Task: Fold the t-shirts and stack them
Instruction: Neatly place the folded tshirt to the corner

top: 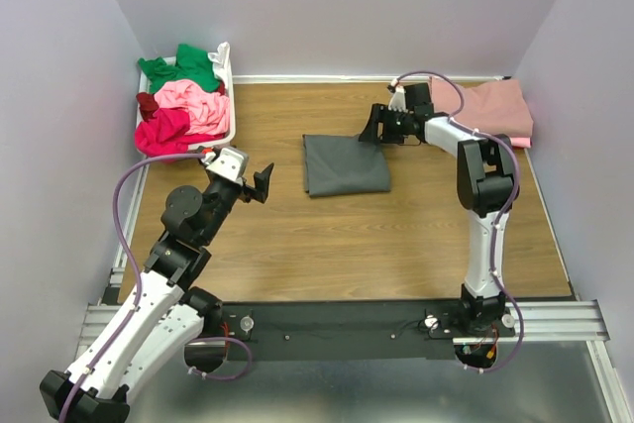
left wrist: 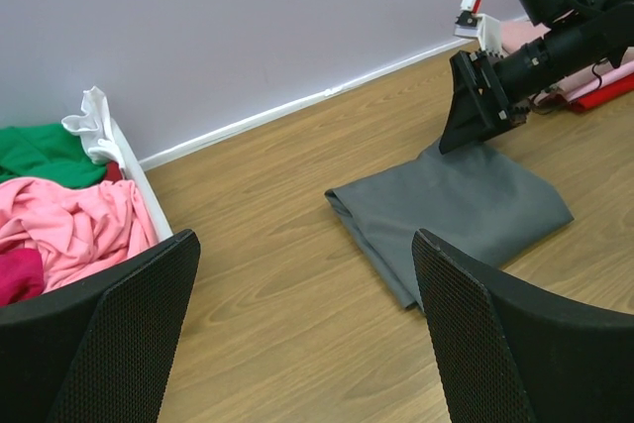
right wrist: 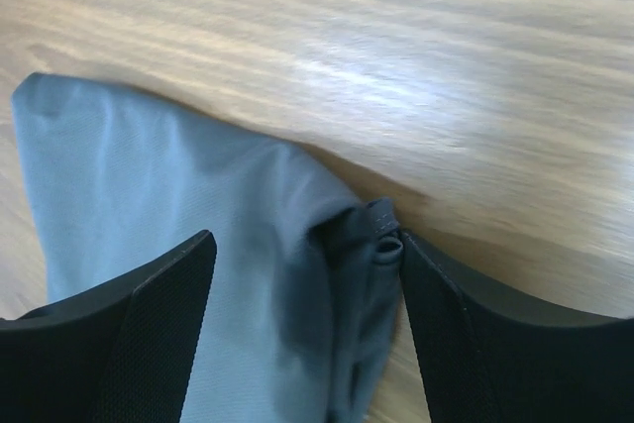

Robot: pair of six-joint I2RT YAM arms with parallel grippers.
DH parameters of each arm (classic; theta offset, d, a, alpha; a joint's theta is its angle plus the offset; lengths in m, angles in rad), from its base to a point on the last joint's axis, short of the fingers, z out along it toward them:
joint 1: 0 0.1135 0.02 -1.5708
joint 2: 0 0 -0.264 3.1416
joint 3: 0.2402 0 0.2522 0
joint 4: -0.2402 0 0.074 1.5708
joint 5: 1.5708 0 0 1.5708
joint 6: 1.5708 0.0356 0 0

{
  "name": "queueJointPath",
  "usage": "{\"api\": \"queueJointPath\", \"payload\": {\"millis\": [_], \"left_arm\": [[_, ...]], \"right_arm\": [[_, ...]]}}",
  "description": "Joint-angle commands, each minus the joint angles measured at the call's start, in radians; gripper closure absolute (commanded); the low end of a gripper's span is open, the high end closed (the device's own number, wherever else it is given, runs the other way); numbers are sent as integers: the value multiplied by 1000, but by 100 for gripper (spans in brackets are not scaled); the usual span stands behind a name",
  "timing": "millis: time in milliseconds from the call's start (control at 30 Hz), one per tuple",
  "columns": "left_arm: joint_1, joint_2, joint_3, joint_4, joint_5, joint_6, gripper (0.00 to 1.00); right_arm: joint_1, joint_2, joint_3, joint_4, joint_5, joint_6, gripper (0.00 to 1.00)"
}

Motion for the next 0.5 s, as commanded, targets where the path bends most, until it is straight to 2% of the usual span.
{"api": "queueJointPath", "payload": {"millis": [0, 133, 233, 367, 400, 467], "left_arm": [[5, -8, -9, 29, 27, 2, 5], [5, -7, -9, 33, 32, 4, 5], [5, -4, -9, 33, 32, 4, 5], [3, -7, -12, 34, 32, 5, 5], [3, -8, -12, 34, 32, 5, 5], [5, -10, -14, 34, 32, 5, 5]], "right_arm": [[47, 82, -71, -133, 2, -8, 20], [45, 71, -96, -134, -15, -11, 27], [47, 76, -95, -137, -20, -13, 37], [47, 99, -72, -143, -47, -13, 66], [45, 103, -62, -143, -85, -16, 78], [39, 105, -50, -145, -141, -22, 86]]}}
